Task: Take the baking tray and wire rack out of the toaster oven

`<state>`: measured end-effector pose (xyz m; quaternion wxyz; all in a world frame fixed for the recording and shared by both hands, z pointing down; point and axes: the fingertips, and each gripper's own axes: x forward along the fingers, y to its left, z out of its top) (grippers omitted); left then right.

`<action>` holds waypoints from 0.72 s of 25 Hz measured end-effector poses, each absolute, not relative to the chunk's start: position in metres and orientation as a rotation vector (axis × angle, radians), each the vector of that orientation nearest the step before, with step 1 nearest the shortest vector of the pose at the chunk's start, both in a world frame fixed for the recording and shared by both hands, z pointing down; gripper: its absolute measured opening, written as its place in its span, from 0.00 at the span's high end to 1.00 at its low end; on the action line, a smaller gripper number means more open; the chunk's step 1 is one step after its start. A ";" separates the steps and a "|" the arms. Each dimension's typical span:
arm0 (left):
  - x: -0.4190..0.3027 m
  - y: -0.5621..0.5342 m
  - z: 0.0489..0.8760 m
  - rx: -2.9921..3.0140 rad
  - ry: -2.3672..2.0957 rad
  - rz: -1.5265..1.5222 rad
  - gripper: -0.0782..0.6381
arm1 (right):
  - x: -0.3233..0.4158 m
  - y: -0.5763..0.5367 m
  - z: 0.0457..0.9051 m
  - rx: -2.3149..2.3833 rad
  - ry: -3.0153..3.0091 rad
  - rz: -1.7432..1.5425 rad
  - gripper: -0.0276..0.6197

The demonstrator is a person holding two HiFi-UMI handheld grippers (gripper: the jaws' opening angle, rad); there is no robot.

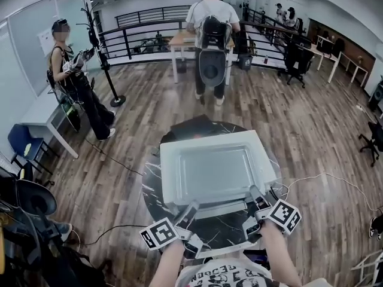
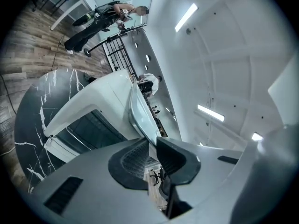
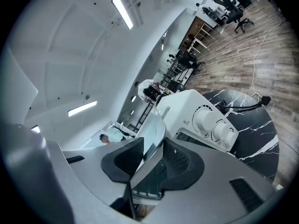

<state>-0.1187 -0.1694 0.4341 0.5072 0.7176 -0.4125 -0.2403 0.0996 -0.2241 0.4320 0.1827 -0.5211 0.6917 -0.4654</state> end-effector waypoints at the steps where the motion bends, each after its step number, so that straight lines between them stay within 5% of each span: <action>1: -0.119 -0.171 0.434 1.727 -0.995 -0.576 0.82 | 0.100 -0.226 0.432 -1.471 1.951 -1.314 0.78; 18: -0.119 -0.193 0.437 1.727 -1.045 -0.577 0.81 | 0.102 -0.238 0.437 -1.400 1.954 -1.359 0.77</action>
